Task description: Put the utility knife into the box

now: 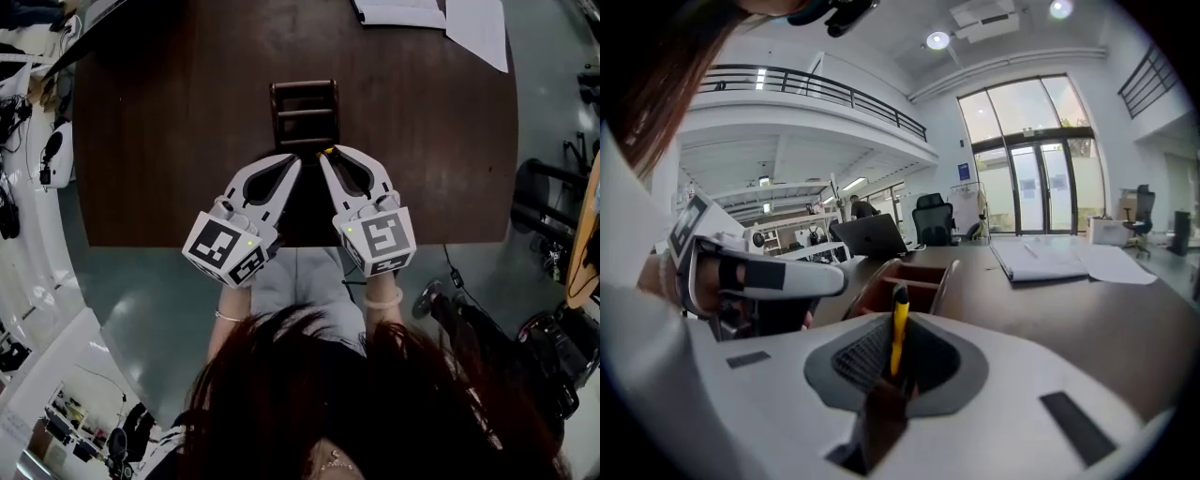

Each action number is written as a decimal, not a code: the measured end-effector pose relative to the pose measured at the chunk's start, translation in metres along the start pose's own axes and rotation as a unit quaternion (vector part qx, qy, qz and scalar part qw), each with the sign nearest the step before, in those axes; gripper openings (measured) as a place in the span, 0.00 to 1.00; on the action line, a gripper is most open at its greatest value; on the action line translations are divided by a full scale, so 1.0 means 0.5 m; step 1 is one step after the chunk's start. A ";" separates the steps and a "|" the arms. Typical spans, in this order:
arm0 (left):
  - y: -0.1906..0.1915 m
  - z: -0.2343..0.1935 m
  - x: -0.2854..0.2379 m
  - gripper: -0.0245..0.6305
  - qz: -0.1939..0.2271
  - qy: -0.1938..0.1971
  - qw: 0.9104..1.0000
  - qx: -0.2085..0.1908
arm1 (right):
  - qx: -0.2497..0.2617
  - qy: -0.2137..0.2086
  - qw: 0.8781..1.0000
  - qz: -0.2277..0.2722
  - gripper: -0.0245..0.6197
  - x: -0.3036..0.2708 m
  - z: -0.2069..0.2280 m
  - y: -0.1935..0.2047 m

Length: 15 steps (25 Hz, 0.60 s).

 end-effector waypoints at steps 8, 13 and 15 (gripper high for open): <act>0.024 -0.003 -0.003 0.04 -0.004 0.010 1.000 0.016 | 0.001 -0.017 1.000 -0.006 0.12 -0.013 -0.013 0.014; 0.013 0.001 0.003 0.04 0.000 0.019 1.000 0.012 | -0.008 -0.020 1.000 0.002 0.12 0.001 -0.017 0.001; 0.002 0.011 0.008 0.04 0.005 0.022 1.000 0.009 | -0.011 -0.017 1.000 0.014 0.12 0.021 -0.015 -0.016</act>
Point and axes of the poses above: the fingertips, and each gripper's own axes: x backward along the fingers, z to its right, y out of its underside, the point moved 2 cm from there along x, backward along the fingers, and after that the axes turned 5 degrees about -x, right-handed, at the moved point
